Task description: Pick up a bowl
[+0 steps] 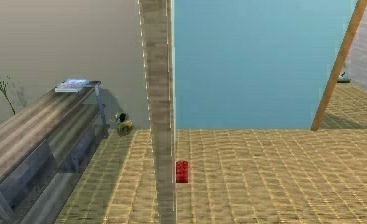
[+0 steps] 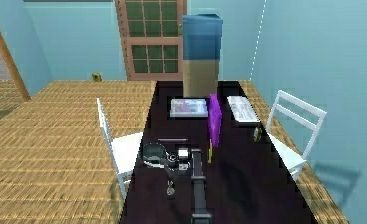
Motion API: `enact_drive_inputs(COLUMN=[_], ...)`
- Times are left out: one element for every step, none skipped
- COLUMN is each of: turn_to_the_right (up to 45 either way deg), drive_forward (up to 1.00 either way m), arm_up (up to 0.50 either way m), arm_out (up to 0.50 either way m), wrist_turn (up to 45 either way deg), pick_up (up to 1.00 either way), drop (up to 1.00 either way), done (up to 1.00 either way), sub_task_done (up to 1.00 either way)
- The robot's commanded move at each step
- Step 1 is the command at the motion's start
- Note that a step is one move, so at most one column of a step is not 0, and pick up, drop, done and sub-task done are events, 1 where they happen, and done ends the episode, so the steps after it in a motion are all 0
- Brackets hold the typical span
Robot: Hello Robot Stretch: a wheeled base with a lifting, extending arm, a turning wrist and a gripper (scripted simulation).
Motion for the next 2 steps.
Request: enact_drive_inputs(turn_to_the_right=[0.0, 0.0], drive_forward=[0.00, 0.00], arm_up=[0.00, 0.10], arm_out=[0.00, 0.00], wrist_turn=[0.0, 0.0], pick_up=[1.00, 0.00], drop=[0.00, 0.00], done=[0.00, 0.00], sub_task_done=[0.00, 0.00])
